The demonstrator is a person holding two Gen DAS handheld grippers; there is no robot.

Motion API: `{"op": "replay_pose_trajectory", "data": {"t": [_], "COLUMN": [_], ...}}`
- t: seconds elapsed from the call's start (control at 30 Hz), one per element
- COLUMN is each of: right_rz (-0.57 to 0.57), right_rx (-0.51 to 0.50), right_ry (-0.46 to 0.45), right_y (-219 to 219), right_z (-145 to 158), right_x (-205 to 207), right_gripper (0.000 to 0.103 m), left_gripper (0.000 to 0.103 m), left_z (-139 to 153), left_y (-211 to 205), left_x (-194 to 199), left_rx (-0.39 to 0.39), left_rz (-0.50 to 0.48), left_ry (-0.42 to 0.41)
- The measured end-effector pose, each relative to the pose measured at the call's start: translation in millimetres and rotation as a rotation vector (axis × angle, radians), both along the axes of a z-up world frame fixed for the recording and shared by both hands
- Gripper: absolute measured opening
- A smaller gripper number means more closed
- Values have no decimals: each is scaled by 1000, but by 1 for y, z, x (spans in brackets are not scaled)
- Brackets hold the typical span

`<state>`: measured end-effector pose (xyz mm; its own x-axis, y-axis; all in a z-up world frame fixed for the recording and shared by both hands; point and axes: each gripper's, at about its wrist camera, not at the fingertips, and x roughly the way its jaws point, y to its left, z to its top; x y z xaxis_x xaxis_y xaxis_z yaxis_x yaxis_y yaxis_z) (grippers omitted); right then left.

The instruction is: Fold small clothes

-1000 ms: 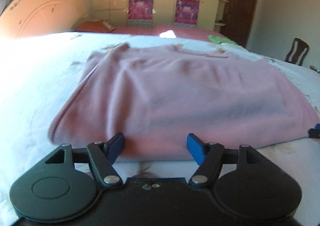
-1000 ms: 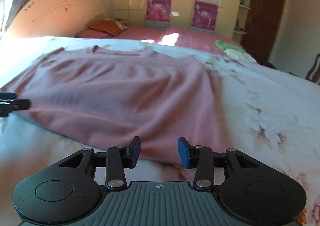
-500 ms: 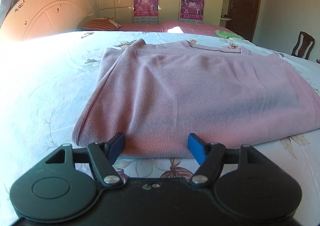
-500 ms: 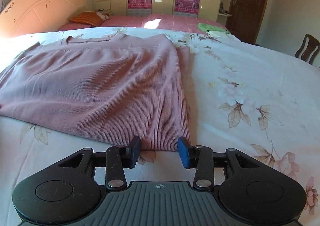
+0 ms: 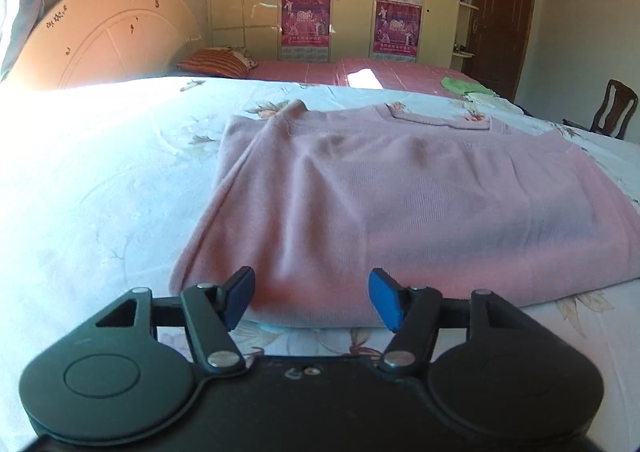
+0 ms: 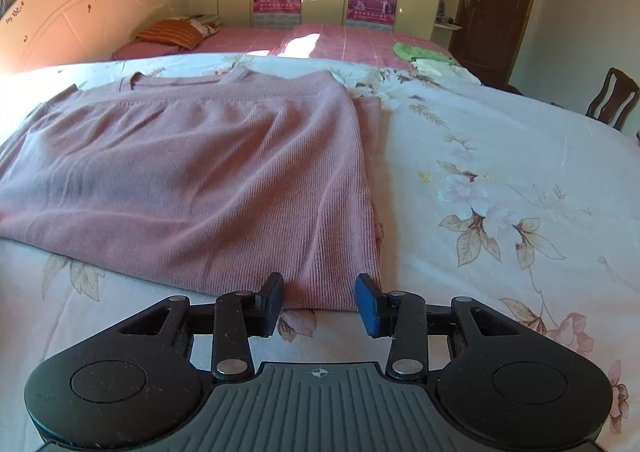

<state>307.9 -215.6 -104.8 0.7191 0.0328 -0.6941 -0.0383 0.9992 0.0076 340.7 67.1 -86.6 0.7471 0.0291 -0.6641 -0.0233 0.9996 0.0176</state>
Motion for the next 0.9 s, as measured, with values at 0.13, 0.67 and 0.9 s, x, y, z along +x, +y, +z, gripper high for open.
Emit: {"op": "replay_pose_trajectory", "data": {"t": [0.13, 0.67, 0.9], "right_rz": [-3, 14, -12], "right_rx": [-6, -50, -60], "right_ry": [56, 62, 80], "right_y": [-1, 4, 6], "right_z": [-18, -18, -16], "right_x": [9, 11, 12], "right_gripper": [40, 40, 40], "left_gripper": [68, 70, 70], "left_z": [-15, -13, -12], "left_y": [18, 23, 29], "left_x": [5, 4, 6], "left_rx": [-26, -20, -16], "left_rz": [-14, -55, -72], "left_ry": [45, 56, 82]}}
